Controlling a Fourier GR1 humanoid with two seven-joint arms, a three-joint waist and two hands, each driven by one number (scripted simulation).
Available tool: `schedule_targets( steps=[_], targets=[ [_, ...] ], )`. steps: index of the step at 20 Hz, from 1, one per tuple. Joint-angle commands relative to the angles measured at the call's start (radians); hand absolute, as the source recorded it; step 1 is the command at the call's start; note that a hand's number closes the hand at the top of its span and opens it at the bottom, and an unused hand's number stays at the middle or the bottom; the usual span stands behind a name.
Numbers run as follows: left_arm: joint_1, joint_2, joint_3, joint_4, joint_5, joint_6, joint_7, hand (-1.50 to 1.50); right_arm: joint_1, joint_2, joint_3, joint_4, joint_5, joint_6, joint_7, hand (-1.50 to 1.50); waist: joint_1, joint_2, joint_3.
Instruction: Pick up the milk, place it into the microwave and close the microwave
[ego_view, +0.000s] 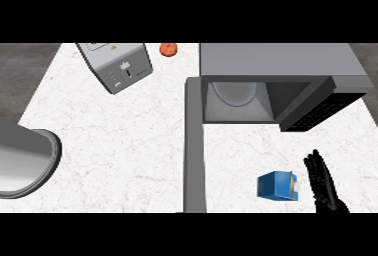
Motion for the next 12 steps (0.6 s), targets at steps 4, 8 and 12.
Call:
schedule_targets(
  steps=[4, 8, 12],
  targets=[
    [0.059, -0.114, -0.014, 0.023, -0.083, -0.111, -0.078, -1.5, -0.061, 0.008, -0.059, 0.206, -0.044, 0.062, -0.133, -1.5, 0.001, 0.0, 0.0],
    [0.088, -0.114, 0.025, -0.042, -0.012, -0.113, -0.028, -1.5, -0.015, -0.002, -0.066, 0.257, -0.031, 0.094, -0.225, -1.5, 0.002, -0.001, 0.0],
    [0.075, -0.116, 0.04, -0.047, -0.014, -0.119, -0.021, -1.5, -0.056, 0.005, -0.104, 0.435, -0.027, 0.117, -0.356, -1.5, 0.002, 0.0, 0.0]
  ],
)
